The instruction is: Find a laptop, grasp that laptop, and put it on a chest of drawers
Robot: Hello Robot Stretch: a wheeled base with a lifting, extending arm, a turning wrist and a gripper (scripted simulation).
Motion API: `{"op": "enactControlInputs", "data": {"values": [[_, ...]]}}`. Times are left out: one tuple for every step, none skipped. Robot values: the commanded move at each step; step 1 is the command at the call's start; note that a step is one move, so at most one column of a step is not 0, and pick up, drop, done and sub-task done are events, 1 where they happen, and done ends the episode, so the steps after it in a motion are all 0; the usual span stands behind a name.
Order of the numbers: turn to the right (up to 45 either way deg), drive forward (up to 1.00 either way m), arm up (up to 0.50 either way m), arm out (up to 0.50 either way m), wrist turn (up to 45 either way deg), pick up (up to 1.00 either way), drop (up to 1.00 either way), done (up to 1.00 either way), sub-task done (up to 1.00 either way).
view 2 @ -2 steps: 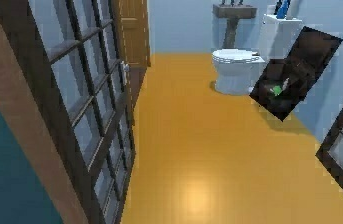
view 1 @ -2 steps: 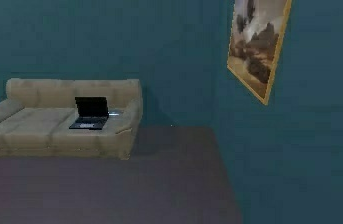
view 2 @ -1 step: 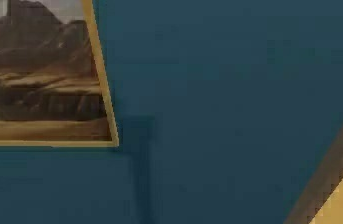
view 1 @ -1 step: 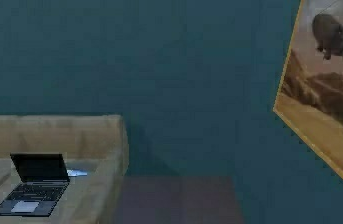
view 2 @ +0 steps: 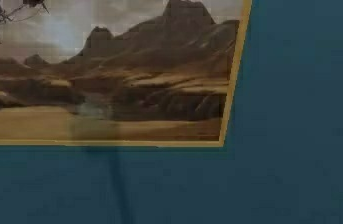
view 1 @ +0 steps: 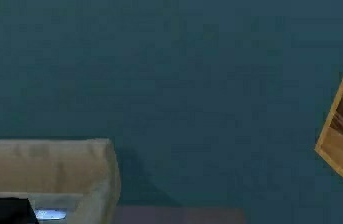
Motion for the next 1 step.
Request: {"op": "enactControlInputs", "data": {"values": [[-45.0, 0.0, 0.0, 0.0, 0.0, 0.0, 0.0, 0.0, 0.0]]}}
